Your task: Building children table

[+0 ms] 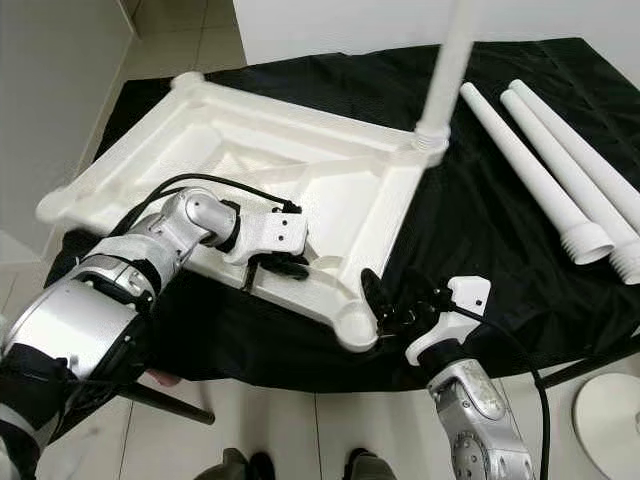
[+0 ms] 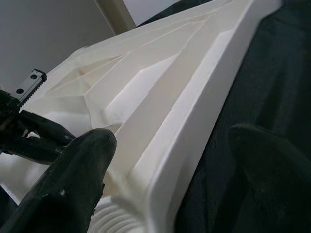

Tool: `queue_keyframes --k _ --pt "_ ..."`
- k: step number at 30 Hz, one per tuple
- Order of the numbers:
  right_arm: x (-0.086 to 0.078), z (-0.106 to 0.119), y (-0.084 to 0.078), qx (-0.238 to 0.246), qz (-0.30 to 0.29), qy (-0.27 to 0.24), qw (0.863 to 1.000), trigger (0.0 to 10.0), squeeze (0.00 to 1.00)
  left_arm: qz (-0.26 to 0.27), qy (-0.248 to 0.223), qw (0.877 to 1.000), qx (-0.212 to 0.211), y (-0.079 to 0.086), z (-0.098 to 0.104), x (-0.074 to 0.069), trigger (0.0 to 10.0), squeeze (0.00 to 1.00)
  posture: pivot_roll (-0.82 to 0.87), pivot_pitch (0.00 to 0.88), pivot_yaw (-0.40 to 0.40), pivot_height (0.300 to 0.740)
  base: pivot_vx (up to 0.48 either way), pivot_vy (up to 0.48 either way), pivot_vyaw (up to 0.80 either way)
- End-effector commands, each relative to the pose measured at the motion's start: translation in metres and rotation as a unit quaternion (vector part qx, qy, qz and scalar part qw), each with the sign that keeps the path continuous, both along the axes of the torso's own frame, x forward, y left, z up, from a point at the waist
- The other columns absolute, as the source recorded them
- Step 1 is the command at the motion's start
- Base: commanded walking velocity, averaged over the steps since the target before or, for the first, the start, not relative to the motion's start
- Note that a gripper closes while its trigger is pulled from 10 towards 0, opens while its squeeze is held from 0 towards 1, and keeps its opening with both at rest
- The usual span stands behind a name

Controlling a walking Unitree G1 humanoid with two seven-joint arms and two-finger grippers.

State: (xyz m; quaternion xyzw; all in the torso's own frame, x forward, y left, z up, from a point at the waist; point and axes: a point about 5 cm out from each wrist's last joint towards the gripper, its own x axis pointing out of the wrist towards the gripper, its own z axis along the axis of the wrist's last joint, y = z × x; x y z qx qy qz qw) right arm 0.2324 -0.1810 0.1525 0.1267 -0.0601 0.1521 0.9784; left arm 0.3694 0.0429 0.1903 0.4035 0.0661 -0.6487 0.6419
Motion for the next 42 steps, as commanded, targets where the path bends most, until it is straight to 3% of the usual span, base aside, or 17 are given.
queue_keyframes --k 1,6,11,12,14,15,16,17,23,24,25,26,30,36,38,39,42 --pt "0.0 -0.002 0.002 0.004 -0.002 0.001 1.0 10.0 0.0 0.044 0.032 0.998 -0.036 0.007 -0.012 0.0 0.0 0.0 -0.12 0.15 0.135 0.74 0.0 0.0 0.0" --pt "0.002 -0.002 0.002 0.009 -0.008 -0.001 1.0 10.0 0.0 0.042 0.036 0.993 -0.102 -0.005 -0.002 0.0 0.0 0.0 -0.11 0.151 0.132 0.74 0.0 0.0 0.0" --pt "0.006 -0.002 0.002 0.011 -0.01 -0.004 1.0 10.0 0.0 0.019 0.03 0.992 -0.124 -0.014 0.0 -0.004 0.0 0.0 -0.1 0.153 0.131 0.74 0.0 0.0 0.0" --pt "0.008 -0.001 0.002 0.013 -0.011 -0.006 1.0 10.0 0.0 0.012 0.029 0.991 -0.13 -0.017 0.0 -0.006 7.5 0.0 -0.1 0.153 0.129 0.74 0.0 0.0 0.0" --pt "0.009 -0.001 0.002 0.014 -0.012 -0.007 1.0 10.0 0.0 0.008 0.028 0.99 -0.134 -0.019 0.001 -0.007 7.5 0.0 -0.1 0.153 0.129 0.74 0.0 0.0 0.0" --pt "0.01 0.0 0.003 0.014 -0.013 -0.009 1.0 10.0 0.0 0.007 0.039 0.99 -0.138 -0.02 -0.001 -0.008 10.0 0.0 -0.09 0.153 0.127 0.74 0.0 0.0 0.0" --pt "0.012 0.0 0.004 0.013 -0.014 -0.011 1.0 10.0 0.0 0.007 0.047 0.989 -0.14 -0.021 -0.001 -0.008 10.0 0.0 -0.09 0.153 0.127 0.74 0.0 0.0 0.0" --pt "0.016 0.003 0.004 0.014 -0.019 -0.017 1.0 10.0 0.0 0.012 0.047 0.988 -0.145 -0.018 0.0 -0.007 10.0 1.0 -0.08 0.153 0.125 0.74 0.0 0.0 0.0" --pt "0.021 0.005 0.004 0.012 -0.022 -0.024 0.999 10.0 0.0 0.021 0.032 0.984 -0.172 -0.011 0.012 -0.003 10.0 1.0 -0.08 0.15 0.12 0.74 0.0 0.0 0.0" --pt "0.022 0.005 0.005 0.012 -0.022 -0.026 0.999 10.0 0.0 0.021 0.031 0.983 -0.179 -0.009 0.015 -0.002 10.0 0.9 -0.08 0.147 0.116 0.74 0.0 0.0 0.0" --pt "0.023 0.006 0.005 0.013 -0.023 -0.027 0.999 10.0 0.0 0.02 0.032 0.981 -0.188 -0.007 0.018 -0.002 10.0 0.26 -0.08 0.143 0.114 0.74 0.0 0.0 0.0" --pt "0.023 0.007 0.005 0.012 -0.023 -0.029 0.999 10.0 0.0 0.021 0.036 0.979 -0.199 -0.005 0.021 -0.001 10.0 0.0 -0.08 0.143 0.114 0.74 0.0 0.0 0.0" --pt "0.029 0.011 0.005 0.017 -0.018 -0.039 0.999 10.0 0.0 0.031 0.063 0.959 -0.274 0.004 0.039 0.0 10.0 0.0 -0.07 0.127 0.096 0.74 0.0 0.0 0.0" --pt "0.033 0.016 0.007 0.019 -0.007 -0.052 0.998 10.0 0.0 0.068 0.073 0.935 -0.34 0.014 0.049 0.005 10.0 0.0 -0.06 0.114 0.081 0.74 0.0 0.0 0.0" --pt "0.036 0.02 0.006 0.019 -0.006 -0.061 0.998 10.0 0.0 0.115 0.089 0.914 -0.378 0.022 0.051 0.009 10.0 0.0 -0.06 0.104 0.073 0.74 0.0 0.0 0.0" --pt "0.036 0.02 0.006 0.019 -0.006 -0.061 0.998 10.0 0.0 0.115 0.089 0.914 -0.378 0.022 0.051 0.009 10.0 0.0 -0.06 0.104 0.073 0.74 0.0 0.0 0.0" --pt "0.041 0.027 0.002 0.022 -0.009 -0.07 0.997 10.0 0.0 0.194 0.088 0.883 -0.419 0.036 0.047 0.016 10.0 0.0 -0.05 0.095 0.055 0.74 0.0 0.0 0.0"
